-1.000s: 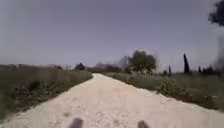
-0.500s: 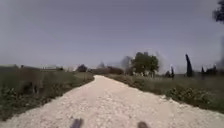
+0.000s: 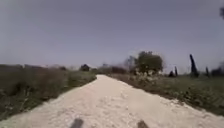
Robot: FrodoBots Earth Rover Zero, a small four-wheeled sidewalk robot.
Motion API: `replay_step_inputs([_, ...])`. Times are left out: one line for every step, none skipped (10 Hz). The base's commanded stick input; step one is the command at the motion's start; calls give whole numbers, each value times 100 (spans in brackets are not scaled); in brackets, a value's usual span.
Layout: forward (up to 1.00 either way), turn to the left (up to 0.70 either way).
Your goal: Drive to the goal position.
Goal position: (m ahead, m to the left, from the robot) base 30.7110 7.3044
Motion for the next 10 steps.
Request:
replay_step_inputs([66, 0])
replay_step_inputs([66, 0])
replay_step_inputs([66, 0])
replay_step_inputs([66, 0])
replay_step_inputs([66, 0])
replay_step_inputs([66, 0])
replay_step_inputs([66, 0])
replay_step_inputs([66, 0])
replay_step_inputs([66, 0])
replay_step_inputs([66, 0])
